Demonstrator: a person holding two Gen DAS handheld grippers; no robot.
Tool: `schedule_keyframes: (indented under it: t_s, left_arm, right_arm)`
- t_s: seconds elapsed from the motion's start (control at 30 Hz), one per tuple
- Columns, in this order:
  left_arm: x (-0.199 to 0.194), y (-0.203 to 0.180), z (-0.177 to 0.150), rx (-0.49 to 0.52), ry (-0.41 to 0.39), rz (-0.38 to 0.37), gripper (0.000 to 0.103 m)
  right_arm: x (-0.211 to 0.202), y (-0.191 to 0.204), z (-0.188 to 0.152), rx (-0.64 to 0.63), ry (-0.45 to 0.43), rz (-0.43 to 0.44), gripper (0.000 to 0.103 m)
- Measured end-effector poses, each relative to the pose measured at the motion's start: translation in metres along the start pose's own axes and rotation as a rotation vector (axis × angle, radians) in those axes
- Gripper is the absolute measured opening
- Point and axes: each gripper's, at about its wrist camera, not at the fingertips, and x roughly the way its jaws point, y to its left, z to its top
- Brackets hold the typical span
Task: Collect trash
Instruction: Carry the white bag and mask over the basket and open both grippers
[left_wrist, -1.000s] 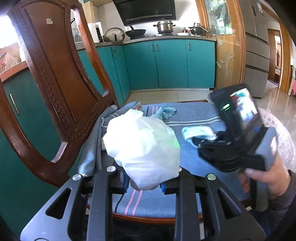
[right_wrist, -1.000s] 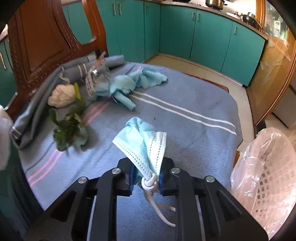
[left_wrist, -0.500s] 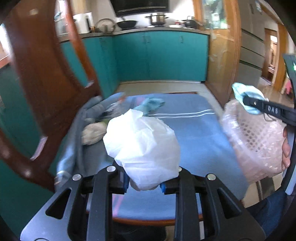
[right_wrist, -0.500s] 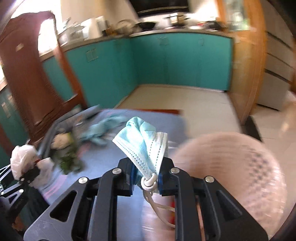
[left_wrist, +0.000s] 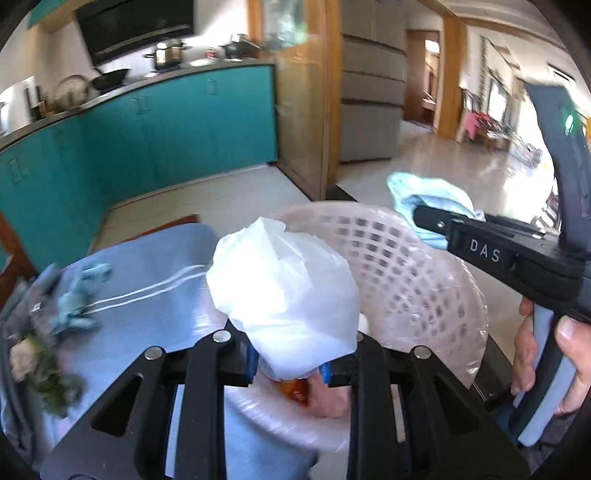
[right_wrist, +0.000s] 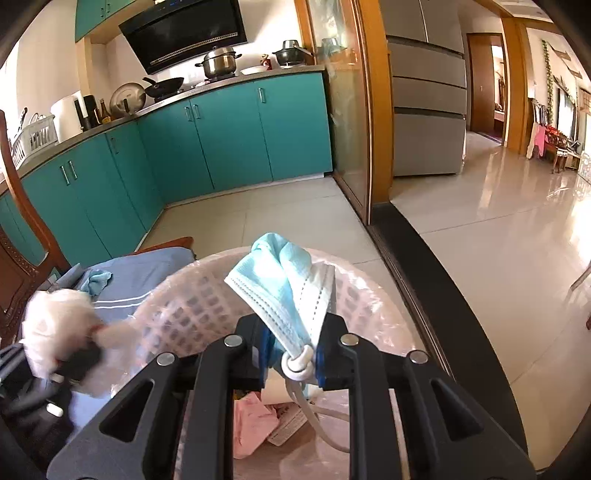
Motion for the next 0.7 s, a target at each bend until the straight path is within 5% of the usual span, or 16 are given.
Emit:
schedule_keyframes:
  t_s: [0.2,0.47,0.7]
  left_arm:
    - [0.038,-0.015,-0.001,0.027,0.067,-0.033,0.028]
    - [0.04,-0.008,-0.004,0.02,0.059,0.01,0.072]
    - [0.023,-0.001,-0.001,0.022,0.023,0.046,0.083]
  right_arm:
    - [0.002,-0.015,-0.003,0.039,0.022,0.003,0.019]
    - [0.01,-0.008,-0.006,0.009,0.073,0.011,0.02]
    - [0.012,-0.003,-0.004,0.018,0.071,0.015,0.039]
